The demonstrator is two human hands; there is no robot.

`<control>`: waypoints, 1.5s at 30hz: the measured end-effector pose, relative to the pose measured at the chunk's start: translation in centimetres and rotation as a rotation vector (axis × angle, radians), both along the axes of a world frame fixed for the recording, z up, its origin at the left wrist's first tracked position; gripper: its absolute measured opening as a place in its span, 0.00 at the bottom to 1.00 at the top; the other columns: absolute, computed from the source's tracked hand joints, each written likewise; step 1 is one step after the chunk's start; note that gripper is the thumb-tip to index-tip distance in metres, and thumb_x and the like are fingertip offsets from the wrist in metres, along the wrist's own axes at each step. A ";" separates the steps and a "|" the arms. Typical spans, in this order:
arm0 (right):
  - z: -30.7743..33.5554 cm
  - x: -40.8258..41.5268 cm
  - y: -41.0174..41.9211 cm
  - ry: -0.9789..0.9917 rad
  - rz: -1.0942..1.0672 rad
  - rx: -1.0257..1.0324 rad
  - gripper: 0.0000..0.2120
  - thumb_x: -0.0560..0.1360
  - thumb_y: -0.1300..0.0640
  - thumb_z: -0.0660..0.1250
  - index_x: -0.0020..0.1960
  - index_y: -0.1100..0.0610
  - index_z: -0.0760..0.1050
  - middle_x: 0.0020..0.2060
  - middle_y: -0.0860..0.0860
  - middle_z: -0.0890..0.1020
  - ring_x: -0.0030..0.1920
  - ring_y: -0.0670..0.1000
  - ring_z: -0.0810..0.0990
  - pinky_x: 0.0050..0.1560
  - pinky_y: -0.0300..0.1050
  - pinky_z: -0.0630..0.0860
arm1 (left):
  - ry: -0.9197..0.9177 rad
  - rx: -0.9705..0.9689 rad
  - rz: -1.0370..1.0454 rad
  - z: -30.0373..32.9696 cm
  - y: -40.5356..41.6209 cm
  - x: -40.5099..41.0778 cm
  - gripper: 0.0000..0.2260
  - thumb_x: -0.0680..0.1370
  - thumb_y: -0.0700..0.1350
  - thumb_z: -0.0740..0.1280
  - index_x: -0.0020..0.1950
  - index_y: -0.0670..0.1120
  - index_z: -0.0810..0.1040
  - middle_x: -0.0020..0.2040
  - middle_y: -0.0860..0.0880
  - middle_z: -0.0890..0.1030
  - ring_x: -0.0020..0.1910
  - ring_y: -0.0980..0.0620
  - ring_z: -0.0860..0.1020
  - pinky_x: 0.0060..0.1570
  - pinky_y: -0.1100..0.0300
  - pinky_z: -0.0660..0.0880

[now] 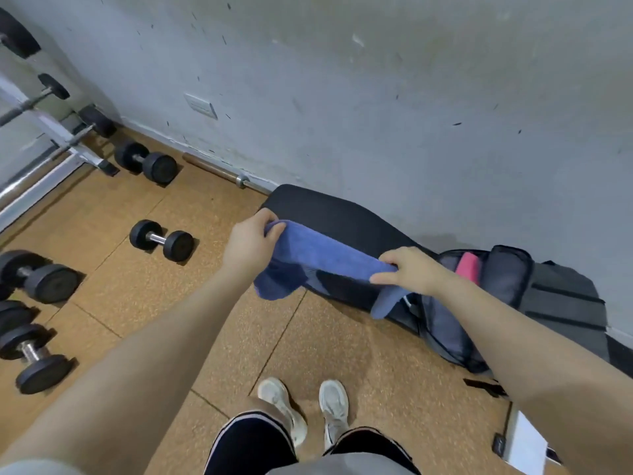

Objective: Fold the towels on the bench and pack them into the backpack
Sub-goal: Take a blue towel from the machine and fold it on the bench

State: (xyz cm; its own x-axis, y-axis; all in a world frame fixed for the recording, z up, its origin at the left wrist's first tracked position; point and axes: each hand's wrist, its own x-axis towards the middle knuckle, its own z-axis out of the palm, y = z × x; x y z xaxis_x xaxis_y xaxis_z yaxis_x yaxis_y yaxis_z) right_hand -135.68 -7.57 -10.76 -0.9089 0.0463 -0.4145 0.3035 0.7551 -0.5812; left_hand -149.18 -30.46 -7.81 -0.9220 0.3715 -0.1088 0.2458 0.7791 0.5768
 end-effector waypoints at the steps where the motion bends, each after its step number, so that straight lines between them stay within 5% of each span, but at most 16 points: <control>1: -1.4 0.0 0.3 -0.067 0.024 0.023 0.20 0.74 0.55 0.67 0.28 0.55 0.60 0.26 0.49 0.63 0.28 0.46 0.61 0.31 0.39 0.59 | -0.006 -0.074 -0.030 -1.2 -0.4 -1.2 0.08 0.79 0.48 0.60 0.48 0.44 0.72 0.39 0.48 0.75 0.39 0.48 0.74 0.39 0.56 0.72; 4: -5.2 -0.6 0.8 -0.164 -0.080 -0.056 0.20 0.75 0.59 0.63 0.29 0.54 0.58 0.27 0.48 0.62 0.29 0.46 0.60 0.31 0.39 0.58 | -0.022 -0.324 -0.199 -4.8 -1.4 -4.2 0.11 0.79 0.50 0.60 0.46 0.43 0.73 0.39 0.46 0.75 0.39 0.47 0.72 0.38 0.58 0.65; 9: -9.0 -5.2 0.6 -0.159 -0.344 -0.121 0.16 0.76 0.59 0.61 0.32 0.56 0.62 0.28 0.49 0.63 0.31 0.49 0.62 0.35 0.44 0.58 | -0.084 -0.319 -0.287 -10.0 0.0 -10.6 0.13 0.79 0.50 0.61 0.40 0.42 0.70 0.31 0.49 0.69 0.36 0.46 0.70 0.30 0.56 0.61; 16: -17.9 -15.4 4.2 -0.329 -0.545 0.080 0.11 0.74 0.55 0.65 0.35 0.55 0.69 0.30 0.50 0.71 0.35 0.53 0.70 0.37 0.45 0.66 | 0.038 -0.413 -0.526 -19.7 4.9 -23.3 0.13 0.77 0.52 0.63 0.40 0.43 0.69 0.39 0.44 0.76 0.42 0.44 0.72 0.37 0.56 0.61; 21: -25.6 -22.2 7.6 -0.281 -0.502 0.394 0.04 0.75 0.59 0.62 0.41 0.58 0.72 0.43 0.58 0.79 0.47 0.60 0.75 0.40 0.47 0.67 | 0.145 -0.501 -0.648 -28.2 10.8 -30.7 0.12 0.79 0.51 0.59 0.52 0.42 0.74 0.50 0.43 0.78 0.54 0.42 0.72 0.48 0.52 0.63; 25: -30.0 -26.9 9.8 -0.227 -0.600 0.687 0.11 0.76 0.61 0.60 0.55 0.65 0.74 0.53 0.65 0.77 0.56 0.65 0.72 0.50 0.53 0.69 | 0.135 -0.273 -0.513 -32.8 14.5 -34.2 0.18 0.78 0.47 0.61 0.67 0.46 0.67 0.64 0.44 0.71 0.64 0.43 0.65 0.59 0.53 0.58; 28: -32.1 -30.2 8.3 -0.191 -0.624 0.723 0.17 0.74 0.64 0.62 0.62 0.65 0.69 0.59 0.64 0.72 0.61 0.64 0.68 0.58 0.57 0.64 | 0.058 -0.154 -0.410 -35.2 12.6 -35.1 0.27 0.75 0.44 0.64 0.72 0.43 0.61 0.72 0.41 0.61 0.70 0.41 0.59 0.67 0.48 0.54; 32: -33.5 -36.0 2.0 0.075 -0.402 0.584 0.15 0.74 0.61 0.62 0.60 0.60 0.74 0.59 0.59 0.77 0.58 0.62 0.74 0.59 0.56 0.67 | -0.110 -0.222 -0.210 -37.7 5.3 -34.8 0.18 0.75 0.46 0.66 0.62 0.39 0.71 0.61 0.38 0.69 0.61 0.37 0.67 0.58 0.48 0.64; 35: -34.3 -40.4 -2.5 0.264 -0.132 0.504 0.12 0.70 0.56 0.61 0.49 0.57 0.80 0.49 0.56 0.82 0.48 0.58 0.82 0.48 0.52 0.77 | -0.276 -0.309 -0.159 -38.8 1.3 -32.8 0.18 0.74 0.51 0.68 0.56 0.40 0.75 0.54 0.40 0.72 0.56 0.39 0.70 0.54 0.50 0.66; 38: -34.6 -43.7 -4.9 0.167 0.089 0.429 0.14 0.67 0.64 0.68 0.53 0.58 0.79 0.53 0.60 0.81 0.47 0.62 0.81 0.42 0.50 0.76 | -0.290 -0.292 -0.157 -39.3 0.7 -30.8 0.18 0.72 0.54 0.70 0.50 0.41 0.78 0.52 0.40 0.74 0.52 0.39 0.72 0.50 0.49 0.68; 41: -34.8 -45.8 -5.4 -0.073 0.342 0.554 0.27 0.74 0.69 0.58 0.71 0.53 0.63 0.69 0.58 0.65 0.55 0.59 0.74 0.39 0.46 0.67 | -0.306 -0.414 -0.231 -39.2 1.7 -28.9 0.17 0.76 0.56 0.63 0.55 0.45 0.75 0.59 0.46 0.68 0.58 0.43 0.67 0.53 0.53 0.63; 43: -34.0 -46.6 -5.7 -0.068 0.433 0.640 0.26 0.67 0.69 0.68 0.63 0.53 0.72 0.60 0.59 0.73 0.44 0.54 0.78 0.27 0.40 0.58 | -0.326 -0.418 -0.234 -39.2 2.3 -28.2 0.15 0.78 0.53 0.60 0.57 0.44 0.74 0.61 0.46 0.66 0.60 0.44 0.65 0.54 0.54 0.61; 45: -33.2 -47.5 -5.7 -0.101 0.514 0.730 0.17 0.61 0.67 0.73 0.47 0.56 0.77 0.46 0.56 0.79 0.34 0.53 0.78 0.24 0.39 0.48 | -0.331 -0.357 -0.182 -39.1 2.1 -28.9 0.13 0.79 0.51 0.59 0.56 0.43 0.73 0.59 0.46 0.70 0.58 0.43 0.68 0.53 0.53 0.62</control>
State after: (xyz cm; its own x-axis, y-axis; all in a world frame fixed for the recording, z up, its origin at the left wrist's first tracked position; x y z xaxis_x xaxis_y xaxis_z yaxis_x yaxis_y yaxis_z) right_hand -183.18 -13.22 -43.92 -0.8511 -0.0728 -0.5199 -0.1500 0.9828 0.1080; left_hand -178.10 -28.41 -46.87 -0.7406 0.4094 -0.5328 0.2455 0.9030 0.3527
